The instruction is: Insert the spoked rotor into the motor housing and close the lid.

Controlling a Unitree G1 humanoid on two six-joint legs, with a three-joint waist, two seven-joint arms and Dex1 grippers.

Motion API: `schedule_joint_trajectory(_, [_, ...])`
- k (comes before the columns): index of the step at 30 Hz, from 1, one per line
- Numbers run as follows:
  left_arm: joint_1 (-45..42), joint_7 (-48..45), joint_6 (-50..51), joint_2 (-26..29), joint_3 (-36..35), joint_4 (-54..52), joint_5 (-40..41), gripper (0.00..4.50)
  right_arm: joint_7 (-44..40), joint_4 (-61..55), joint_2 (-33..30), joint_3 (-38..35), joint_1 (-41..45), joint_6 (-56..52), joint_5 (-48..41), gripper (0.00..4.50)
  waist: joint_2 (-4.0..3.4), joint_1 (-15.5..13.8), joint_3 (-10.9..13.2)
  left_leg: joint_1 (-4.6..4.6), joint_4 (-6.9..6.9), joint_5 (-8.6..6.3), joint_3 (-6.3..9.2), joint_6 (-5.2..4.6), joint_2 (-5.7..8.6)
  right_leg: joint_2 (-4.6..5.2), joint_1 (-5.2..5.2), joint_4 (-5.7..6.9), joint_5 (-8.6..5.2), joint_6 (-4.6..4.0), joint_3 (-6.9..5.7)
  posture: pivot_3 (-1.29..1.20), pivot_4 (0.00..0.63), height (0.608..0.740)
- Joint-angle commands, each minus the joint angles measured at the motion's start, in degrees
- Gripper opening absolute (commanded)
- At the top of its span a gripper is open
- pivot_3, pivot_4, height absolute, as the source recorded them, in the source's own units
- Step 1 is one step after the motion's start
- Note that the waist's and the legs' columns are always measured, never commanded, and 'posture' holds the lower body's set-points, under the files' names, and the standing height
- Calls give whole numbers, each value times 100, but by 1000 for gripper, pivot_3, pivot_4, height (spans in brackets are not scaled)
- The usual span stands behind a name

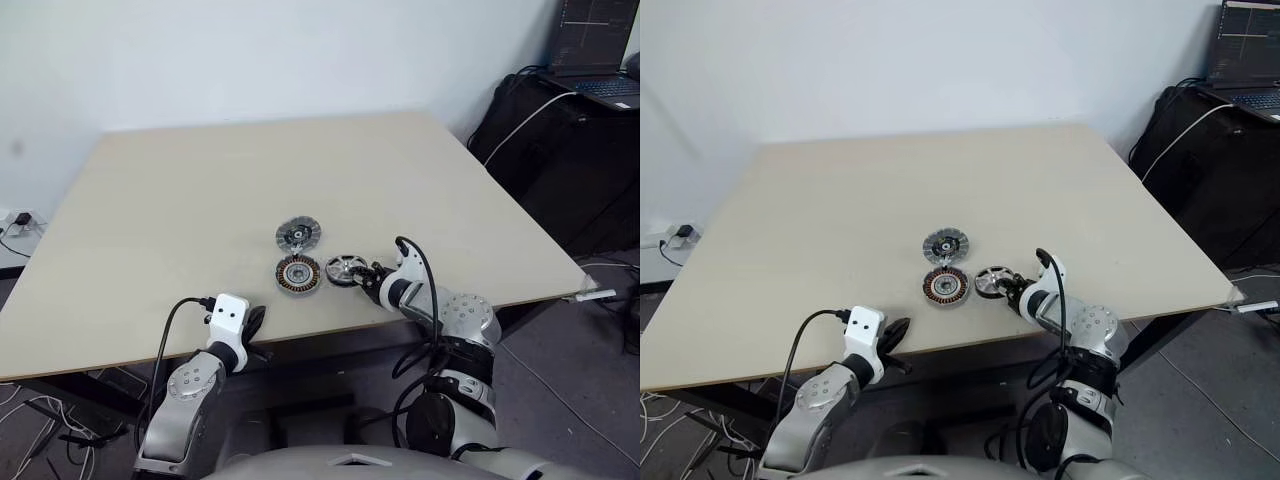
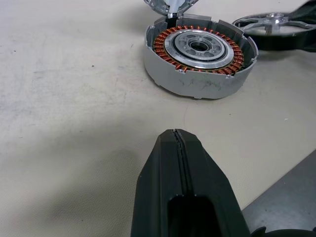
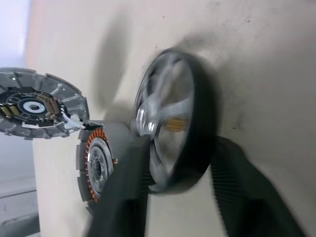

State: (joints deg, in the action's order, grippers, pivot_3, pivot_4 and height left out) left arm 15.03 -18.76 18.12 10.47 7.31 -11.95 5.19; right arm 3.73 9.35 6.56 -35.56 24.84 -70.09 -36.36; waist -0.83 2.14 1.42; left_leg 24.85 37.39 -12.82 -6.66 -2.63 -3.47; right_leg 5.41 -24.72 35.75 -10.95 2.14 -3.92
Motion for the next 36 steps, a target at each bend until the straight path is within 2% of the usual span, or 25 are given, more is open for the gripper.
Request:
schedule_joint_trajectory(1, [-49, 11, -46, 18, 11, -241, 12, 0, 81, -130, 28, 12, 15, 27, -140, 670, -1, 1, 1, 0, 0, 0, 0, 0, 0, 0, 0, 0, 0, 0, 0, 0, 0, 740])
schedule_joint_trajectory(2, [-48, 12, -45, 17, 11, -240, 11, 0, 101, -167, 33, 18, -13, 2, -165, 394, -2, 2, 1, 1, -1, 0, 0, 0, 0, 1, -1, 0, 0, 0, 0, 0, 0, 740])
schedule_joint_trajectory(7, [-41, 16, -36, 11, 19, -235, 10, 0, 160, -466, 77, -52, -102, -165, -434, 390, -2, 1, 1, 1, -8, 0, 0, 0, 1, 1, -1, -6, 0, -1, 0, 0, 0, 740])
schedule_joint_trajectory(13, [-13, 1, -58, 16, 7, -246, 25, 0, 197, -951, 202, -319, -82, 249, -951, 390, -16, -7, 10, 6, -11, 0, 0, 0, 2, 0, -4, -13, 0, 0, -1, 0, 0, 740])
schedule_joint_trajectory(23, [-13, -5, -82, 22, -34, -296, 53, 0, 347, -1372, 301, -25, -290, -867, -1735, 390, -18, 0, 12, 7, -17, 0, 1, 0, 1, 0, -4, -21, -1, 0, -2, 0, 0, 740])
schedule_joint_trajectory(28, [8, 9, -129, -2, -15, -313, 50, 0, 465, -1203, 546, 133, -285, -912, -1863, 390, -18, -3, 12, 8, -17, 0, 1, 0, 2, 0, -2, -23, 0, 0, -3, 0, 0, 740])
schedule_joint_trajectory(36, [1, 0, -213, 0, 1, -340, 38, 0, 350, -462, 619, 600, -89, -372, -1709, 390, -18, 5, 12, 8, -20, 0, 2, 0, 2, -2, -2, -28, 0, 0, -4, 0, 0, 740])
